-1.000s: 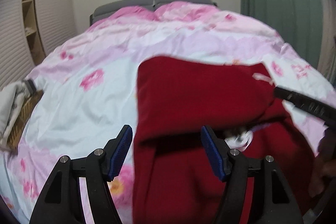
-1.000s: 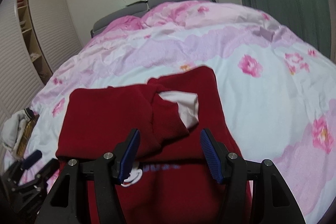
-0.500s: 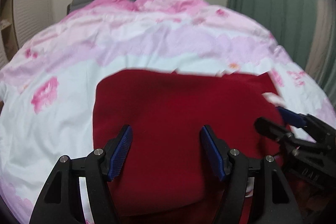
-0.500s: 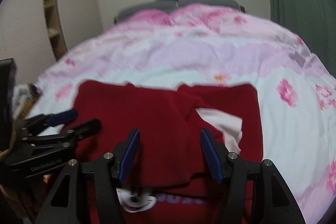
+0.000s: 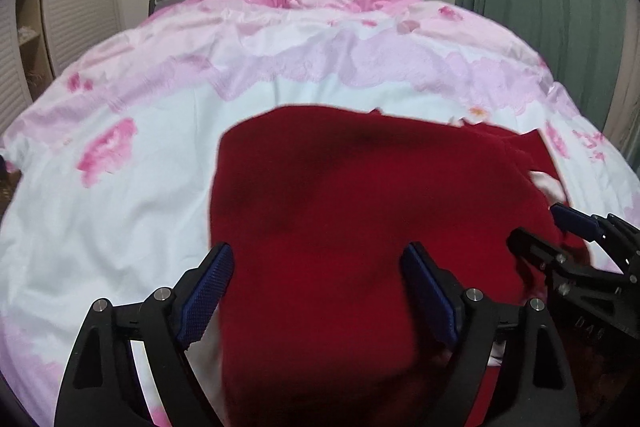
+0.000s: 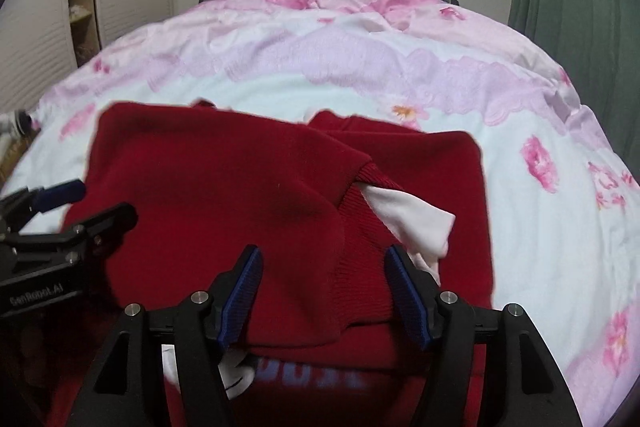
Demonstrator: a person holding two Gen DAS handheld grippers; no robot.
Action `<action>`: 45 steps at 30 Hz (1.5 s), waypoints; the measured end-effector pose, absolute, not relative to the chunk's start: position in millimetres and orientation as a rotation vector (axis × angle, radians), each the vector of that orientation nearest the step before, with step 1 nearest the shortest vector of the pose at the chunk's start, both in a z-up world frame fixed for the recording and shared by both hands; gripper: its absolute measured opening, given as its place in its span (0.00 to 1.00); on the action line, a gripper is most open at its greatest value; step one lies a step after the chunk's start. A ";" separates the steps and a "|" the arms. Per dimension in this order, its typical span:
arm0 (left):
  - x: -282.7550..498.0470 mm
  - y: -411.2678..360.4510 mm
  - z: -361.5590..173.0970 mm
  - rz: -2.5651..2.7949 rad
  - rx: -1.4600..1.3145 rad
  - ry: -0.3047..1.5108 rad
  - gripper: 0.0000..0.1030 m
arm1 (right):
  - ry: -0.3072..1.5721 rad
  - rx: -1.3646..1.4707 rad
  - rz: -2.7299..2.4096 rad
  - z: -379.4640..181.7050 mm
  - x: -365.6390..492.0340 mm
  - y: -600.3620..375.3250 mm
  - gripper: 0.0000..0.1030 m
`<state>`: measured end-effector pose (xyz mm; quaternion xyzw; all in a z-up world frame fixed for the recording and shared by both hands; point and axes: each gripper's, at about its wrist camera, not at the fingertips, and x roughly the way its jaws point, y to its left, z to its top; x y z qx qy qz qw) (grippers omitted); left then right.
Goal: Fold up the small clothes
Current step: 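Release the sleeve and lift the left gripper away, then grasp the sweater's hem with both grippers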
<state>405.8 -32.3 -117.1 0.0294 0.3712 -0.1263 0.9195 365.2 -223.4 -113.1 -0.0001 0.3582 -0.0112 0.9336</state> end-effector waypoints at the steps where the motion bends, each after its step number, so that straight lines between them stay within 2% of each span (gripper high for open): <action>1: 395.4 -31.0 -108.4 -0.256 0.069 0.758 0.85 | 0.718 0.013 -0.020 -105.6 356.4 -226.1 0.63; 7: 302.8 -11.9 -74.9 -0.185 0.089 0.706 0.85 | 0.619 0.006 -0.053 -70.1 263.5 -241.4 0.77; 13: 205.8 14.7 -80.8 -0.093 0.068 0.728 0.85 | 0.634 -0.044 -0.087 -81.1 154.5 -251.3 0.78; 18: 146.3 32.3 -98.1 -0.079 0.038 0.749 0.85 | 0.706 -0.008 -0.091 -97.3 102.8 -262.6 0.78; 22: 130.6 26.5 -116.5 -0.092 0.022 0.781 0.83 | 0.738 0.007 -0.101 -106.1 95.2 -271.4 0.78; 27: 124.0 16.2 -139.7 -0.109 0.046 0.811 0.73 | 0.795 0.032 -0.118 -118.9 95.8 -284.7 0.78; 37: 126.9 12.8 -157.0 -0.085 0.123 0.808 0.64 | 0.841 -0.124 -0.103 -138.1 97.9 -263.5 0.77; 39: 128.5 12.4 -157.4 -0.092 0.123 0.808 0.57 | 0.837 -0.133 -0.113 -139.2 99.7 -263.2 0.77; 40: 128.9 12.7 -157.5 -0.094 0.122 0.808 0.56 | 0.834 -0.136 -0.120 -139.0 100.5 -264.0 0.76; 43: 129.1 12.0 -156.0 -0.111 0.115 0.804 0.43 | 0.833 -0.118 -0.127 -138.7 103.1 -268.6 0.63; 45: 129.0 10.8 -155.1 -0.121 0.114 0.799 0.35 | 0.849 -0.100 -0.118 -141.5 106.7 -271.2 0.46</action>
